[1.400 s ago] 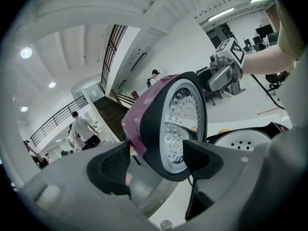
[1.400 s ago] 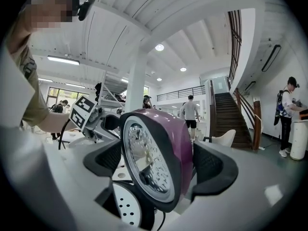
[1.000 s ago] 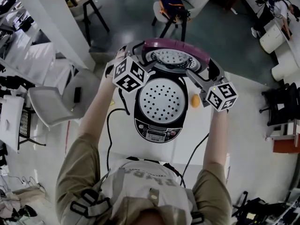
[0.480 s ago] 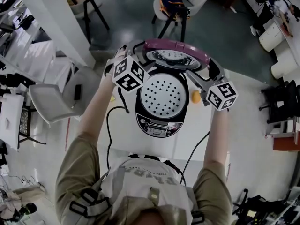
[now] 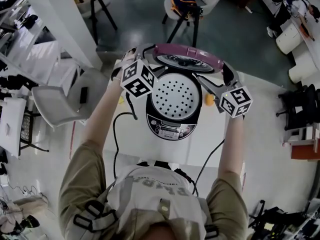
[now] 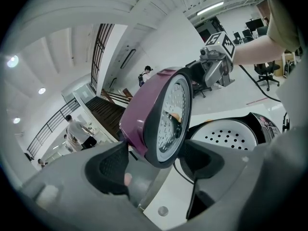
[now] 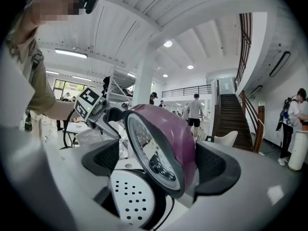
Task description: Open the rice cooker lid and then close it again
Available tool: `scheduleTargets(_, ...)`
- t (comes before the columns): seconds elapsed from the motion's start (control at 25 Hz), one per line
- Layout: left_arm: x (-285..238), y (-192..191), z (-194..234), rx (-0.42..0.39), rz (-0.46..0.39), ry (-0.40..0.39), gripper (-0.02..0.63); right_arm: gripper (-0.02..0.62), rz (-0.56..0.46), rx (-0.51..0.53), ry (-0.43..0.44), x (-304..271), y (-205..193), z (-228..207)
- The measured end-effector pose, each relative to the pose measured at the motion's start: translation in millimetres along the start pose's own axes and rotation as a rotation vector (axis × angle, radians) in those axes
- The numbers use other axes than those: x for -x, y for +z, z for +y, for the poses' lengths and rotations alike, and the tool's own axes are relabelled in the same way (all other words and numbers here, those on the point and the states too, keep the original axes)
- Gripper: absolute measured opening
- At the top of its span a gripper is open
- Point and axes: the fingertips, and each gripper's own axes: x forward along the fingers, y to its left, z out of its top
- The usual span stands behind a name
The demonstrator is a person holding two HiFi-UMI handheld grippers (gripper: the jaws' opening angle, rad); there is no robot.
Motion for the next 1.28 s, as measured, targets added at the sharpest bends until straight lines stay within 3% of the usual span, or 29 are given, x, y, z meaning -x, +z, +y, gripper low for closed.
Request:
scheduleTargets(0.68, 24, -14, -37, -0.065, 0.041, -0.047, 0.403, 0.482, 0.04, 0.049, 0.017, 19, -16, 32)
scheduleTargets(1.28, 45, -32, -77, -0.12, 0.085, -0.137, 0.428, 0.504, 0.147, 0.161, 0.057, 35, -44, 66)
